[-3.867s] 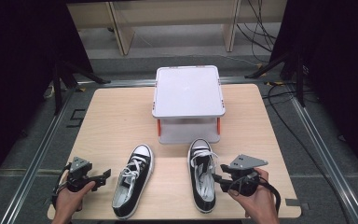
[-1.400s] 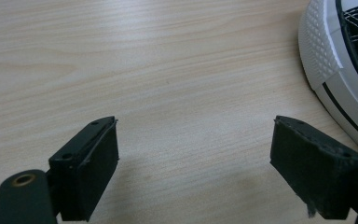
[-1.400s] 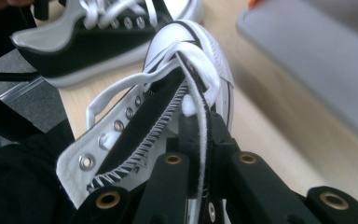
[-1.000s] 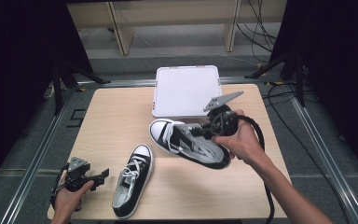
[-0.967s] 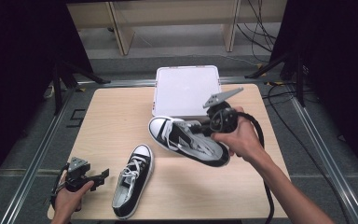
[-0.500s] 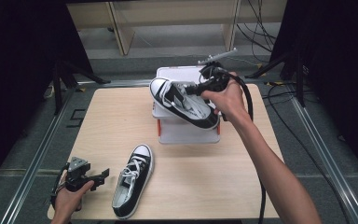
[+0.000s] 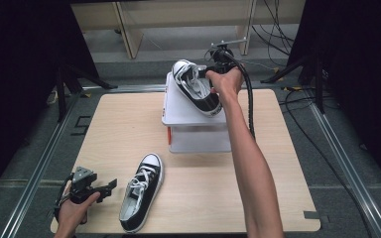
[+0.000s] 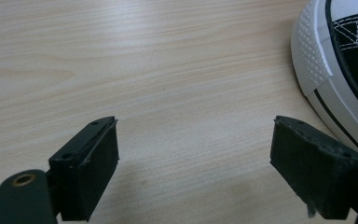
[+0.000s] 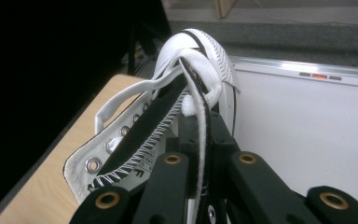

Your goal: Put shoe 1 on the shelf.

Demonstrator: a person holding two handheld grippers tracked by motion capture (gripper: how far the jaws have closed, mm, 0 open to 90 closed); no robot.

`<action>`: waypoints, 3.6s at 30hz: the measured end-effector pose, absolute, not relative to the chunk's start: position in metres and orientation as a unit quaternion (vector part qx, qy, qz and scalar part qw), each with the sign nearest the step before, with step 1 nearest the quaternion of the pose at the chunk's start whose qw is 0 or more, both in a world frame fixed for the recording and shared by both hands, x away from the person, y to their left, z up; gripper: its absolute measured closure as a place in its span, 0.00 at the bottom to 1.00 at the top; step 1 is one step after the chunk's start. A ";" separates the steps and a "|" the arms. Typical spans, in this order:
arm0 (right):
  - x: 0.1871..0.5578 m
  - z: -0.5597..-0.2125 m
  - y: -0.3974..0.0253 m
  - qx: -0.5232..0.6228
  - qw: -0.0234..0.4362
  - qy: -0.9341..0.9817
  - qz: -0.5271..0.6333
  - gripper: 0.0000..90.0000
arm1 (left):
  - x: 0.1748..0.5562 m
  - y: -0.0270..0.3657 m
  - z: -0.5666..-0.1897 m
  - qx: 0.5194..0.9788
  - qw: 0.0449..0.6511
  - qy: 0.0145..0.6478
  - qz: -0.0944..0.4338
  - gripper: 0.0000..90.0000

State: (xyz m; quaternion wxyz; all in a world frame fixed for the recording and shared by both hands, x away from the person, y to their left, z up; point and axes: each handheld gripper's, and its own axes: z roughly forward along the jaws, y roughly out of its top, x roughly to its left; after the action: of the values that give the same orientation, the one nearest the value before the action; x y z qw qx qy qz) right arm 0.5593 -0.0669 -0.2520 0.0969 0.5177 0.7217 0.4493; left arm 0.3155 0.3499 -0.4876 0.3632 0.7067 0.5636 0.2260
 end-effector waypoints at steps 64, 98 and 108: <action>0.509 -0.258 -0.047 0.364 0.079 0.830 0.414 0.99 | 0.316 0.350 -0.490 0.708 0.356 0.566 0.227 0.17; 0.427 -0.279 -0.098 0.333 0.067 0.787 0.515 0.59 | 0.315 0.352 -0.489 0.707 0.354 0.569 0.227 0.17; 0.387 -0.345 -0.101 0.342 0.043 0.792 0.504 0.49 | 0.315 0.352 -0.489 0.704 0.355 0.570 0.229 0.17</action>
State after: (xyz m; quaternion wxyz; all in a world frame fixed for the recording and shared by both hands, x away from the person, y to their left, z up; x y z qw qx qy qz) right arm 0.3867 -0.1006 -0.3453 0.0435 0.3415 0.7923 0.5037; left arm 0.3152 0.3522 -0.4893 0.3554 0.7042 0.5704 0.2290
